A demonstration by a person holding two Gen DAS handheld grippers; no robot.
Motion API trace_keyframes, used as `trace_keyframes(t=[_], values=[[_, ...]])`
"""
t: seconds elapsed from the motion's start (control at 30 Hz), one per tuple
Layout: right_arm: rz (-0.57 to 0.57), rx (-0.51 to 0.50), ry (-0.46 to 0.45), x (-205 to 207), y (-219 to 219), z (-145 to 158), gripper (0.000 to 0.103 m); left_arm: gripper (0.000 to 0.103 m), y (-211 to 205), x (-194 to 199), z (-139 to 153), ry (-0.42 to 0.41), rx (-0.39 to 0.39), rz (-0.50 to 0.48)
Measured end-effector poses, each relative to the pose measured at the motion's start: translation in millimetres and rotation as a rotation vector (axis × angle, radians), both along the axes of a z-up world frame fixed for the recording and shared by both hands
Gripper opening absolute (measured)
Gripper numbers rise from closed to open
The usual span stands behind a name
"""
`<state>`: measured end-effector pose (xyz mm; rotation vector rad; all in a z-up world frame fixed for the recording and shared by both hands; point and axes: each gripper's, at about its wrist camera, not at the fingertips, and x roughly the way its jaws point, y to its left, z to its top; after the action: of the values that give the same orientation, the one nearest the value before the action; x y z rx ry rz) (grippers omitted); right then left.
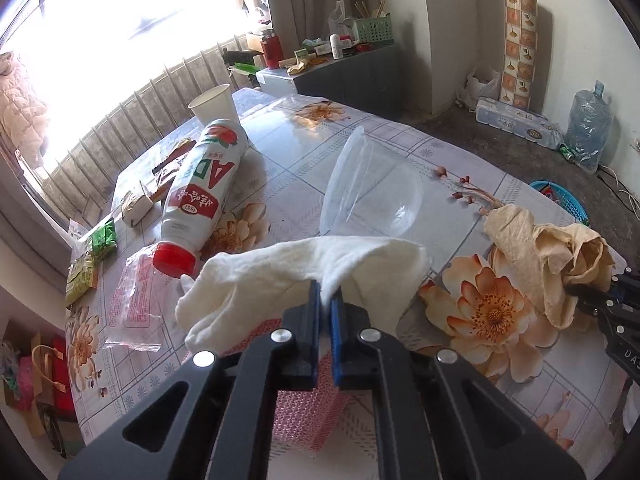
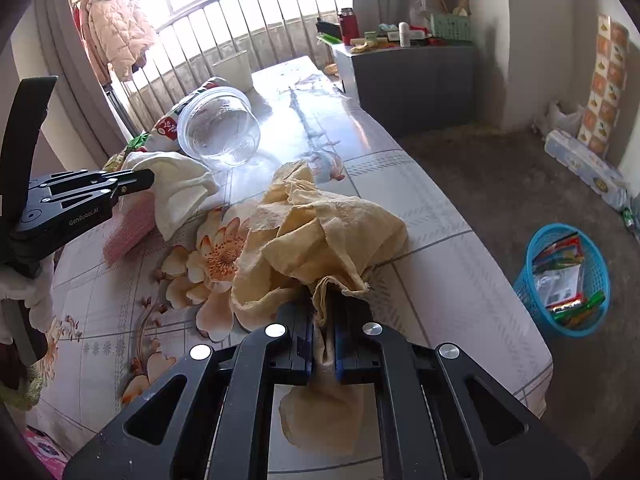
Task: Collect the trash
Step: 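Grasp the white glove with the left tool while the right tool holds the tan cloth, then carry the glove and cloth to the wastebasket and open both tools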
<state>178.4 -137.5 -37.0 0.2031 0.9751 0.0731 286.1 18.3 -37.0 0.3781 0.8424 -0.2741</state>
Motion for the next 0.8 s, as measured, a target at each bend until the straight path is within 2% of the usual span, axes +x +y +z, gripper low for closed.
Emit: trace_keyframes(t=[0.2,0.53,0.67,0.8], values=[[-0.01,0.059,0.007,-0.4,-6.3,3.9,0.004,0.003,11.6,-25.4,34.1,-0.096,-0.029,0.005],[-0.005,0.129,-0.047,-17.3,-6.0,28.4,0.004,0.003,41.8,-68.2,118.7,-0.245,-0.211,0.052],[-0.013,0.16,-0.08,-25.5,-13.3,40.5,0.004,0.003,41.3,-83.3,147.4,-0.285,-0.283,0.031],[-0.026,0.185,-0.111,-35.6,-21.2,52.2,0.004,0.003,29.1,-95.7,163.9,-0.296,-0.335,-0.013]])
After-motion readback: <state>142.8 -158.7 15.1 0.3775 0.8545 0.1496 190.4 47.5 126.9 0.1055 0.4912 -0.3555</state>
